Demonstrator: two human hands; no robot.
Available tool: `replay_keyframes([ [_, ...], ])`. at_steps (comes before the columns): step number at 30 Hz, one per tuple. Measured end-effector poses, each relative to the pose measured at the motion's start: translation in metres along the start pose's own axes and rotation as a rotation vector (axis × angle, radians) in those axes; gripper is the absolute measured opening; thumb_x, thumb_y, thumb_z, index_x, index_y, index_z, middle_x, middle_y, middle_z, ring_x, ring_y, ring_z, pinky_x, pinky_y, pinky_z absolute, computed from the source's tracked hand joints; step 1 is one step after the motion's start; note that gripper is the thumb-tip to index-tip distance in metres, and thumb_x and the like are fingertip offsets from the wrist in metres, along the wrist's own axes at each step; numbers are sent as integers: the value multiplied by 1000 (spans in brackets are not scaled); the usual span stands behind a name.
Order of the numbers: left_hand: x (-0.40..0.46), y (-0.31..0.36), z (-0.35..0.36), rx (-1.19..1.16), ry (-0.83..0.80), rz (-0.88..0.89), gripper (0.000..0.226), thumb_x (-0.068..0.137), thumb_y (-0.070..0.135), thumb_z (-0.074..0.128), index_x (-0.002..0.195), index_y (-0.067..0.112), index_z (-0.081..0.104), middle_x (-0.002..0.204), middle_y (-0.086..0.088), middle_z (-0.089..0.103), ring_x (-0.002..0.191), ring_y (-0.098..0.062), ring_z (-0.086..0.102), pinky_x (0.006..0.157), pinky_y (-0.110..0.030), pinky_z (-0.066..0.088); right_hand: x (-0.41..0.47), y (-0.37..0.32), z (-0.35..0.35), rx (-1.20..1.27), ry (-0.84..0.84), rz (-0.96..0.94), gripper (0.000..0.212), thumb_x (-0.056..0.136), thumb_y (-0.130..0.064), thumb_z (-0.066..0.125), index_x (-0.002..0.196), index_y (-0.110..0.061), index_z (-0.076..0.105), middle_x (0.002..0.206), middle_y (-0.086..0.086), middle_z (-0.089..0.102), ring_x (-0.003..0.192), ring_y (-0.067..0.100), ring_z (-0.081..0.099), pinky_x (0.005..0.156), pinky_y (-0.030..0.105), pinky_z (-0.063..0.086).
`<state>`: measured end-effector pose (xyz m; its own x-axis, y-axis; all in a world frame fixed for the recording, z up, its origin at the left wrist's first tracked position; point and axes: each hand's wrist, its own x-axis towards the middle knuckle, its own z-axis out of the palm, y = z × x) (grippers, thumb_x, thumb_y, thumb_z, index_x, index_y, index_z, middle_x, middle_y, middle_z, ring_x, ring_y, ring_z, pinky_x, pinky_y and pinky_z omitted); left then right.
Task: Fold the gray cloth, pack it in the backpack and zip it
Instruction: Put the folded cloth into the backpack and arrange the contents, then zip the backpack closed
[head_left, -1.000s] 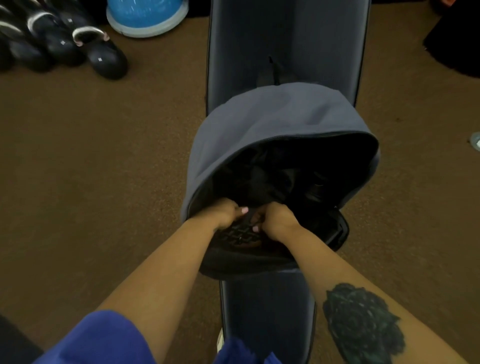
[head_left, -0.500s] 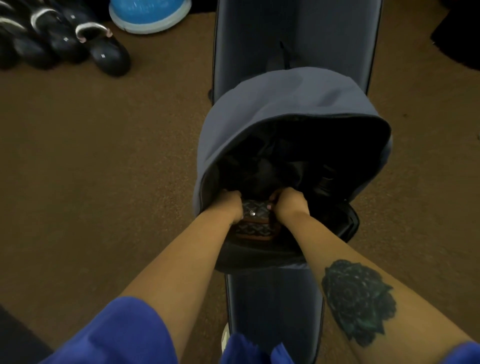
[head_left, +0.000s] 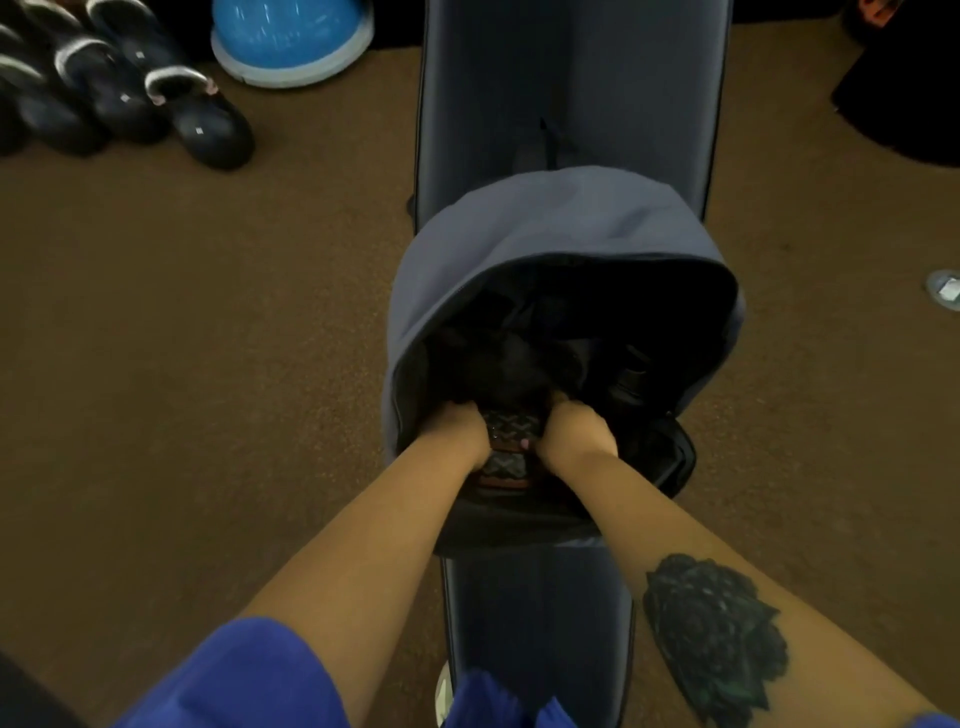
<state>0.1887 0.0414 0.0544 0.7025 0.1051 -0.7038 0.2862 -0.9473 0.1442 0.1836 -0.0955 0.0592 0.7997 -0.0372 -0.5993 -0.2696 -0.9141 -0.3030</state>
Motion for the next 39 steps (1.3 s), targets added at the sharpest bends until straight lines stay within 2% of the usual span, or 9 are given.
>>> replay_keyframes([
  [7,-47,1,-26,-110,125,173,38,91,21,55,129,16,52,130,-11,55,119,-27,53,101,-37,44,-38,15,-30,164,127,-103,26,85,-27,66,108,-17,61,101,8,67,91,28,64,75,36,55],
  [11,-80,-4,-31,-293,305,277,27,90,15,56,116,19,61,121,-4,62,108,-19,60,95,-35,49,-65,28,-46,269,319,-79,9,88,-21,60,96,-20,64,92,3,68,85,23,64,74,38,54],
  [17,-137,-23,-10,-458,606,382,13,86,19,63,98,22,64,96,12,56,78,-2,56,68,-10,41,-103,57,-51,392,526,30,9,87,-21,60,96,-21,57,95,0,61,85,22,61,77,45,53],
  [22,-150,-41,9,-482,713,315,18,82,22,68,95,24,57,106,9,49,95,-6,51,79,-21,48,-117,73,-50,374,449,84,22,86,-21,64,105,-19,54,106,4,56,90,21,58,76,36,49],
  [24,-155,-43,12,-555,740,198,28,80,22,70,101,20,52,111,2,45,102,-12,48,81,-25,45,-120,76,-47,367,409,105,31,86,-21,64,114,-16,51,117,7,50,98,26,57,77,36,46],
  [28,-157,-48,15,-701,575,-40,53,85,31,64,127,8,42,129,-11,43,119,-27,46,90,-33,41,-115,84,-41,526,280,191,59,87,-20,63,138,-14,34,139,11,36,122,34,47,93,44,44],
  [31,-152,-52,13,-845,323,-75,44,92,39,52,124,9,46,121,-11,55,107,-23,55,83,-33,45,-104,88,-40,656,168,199,72,88,-19,62,148,-17,22,148,10,35,133,33,39,107,46,37],
  [34,-152,-54,12,-818,243,-70,34,95,42,44,107,11,54,101,-4,58,91,-17,54,75,-29,42,-97,91,-39,685,52,243,56,91,-22,60,140,-10,37,136,11,51,124,33,49,100,42,42],
  [39,-160,-62,13,-894,257,-130,26,94,42,47,94,18,56,92,0,59,89,-18,56,74,-30,42,-106,100,-45,660,83,290,36,94,-22,56,116,7,56,119,25,60,110,38,56,94,47,44],
])
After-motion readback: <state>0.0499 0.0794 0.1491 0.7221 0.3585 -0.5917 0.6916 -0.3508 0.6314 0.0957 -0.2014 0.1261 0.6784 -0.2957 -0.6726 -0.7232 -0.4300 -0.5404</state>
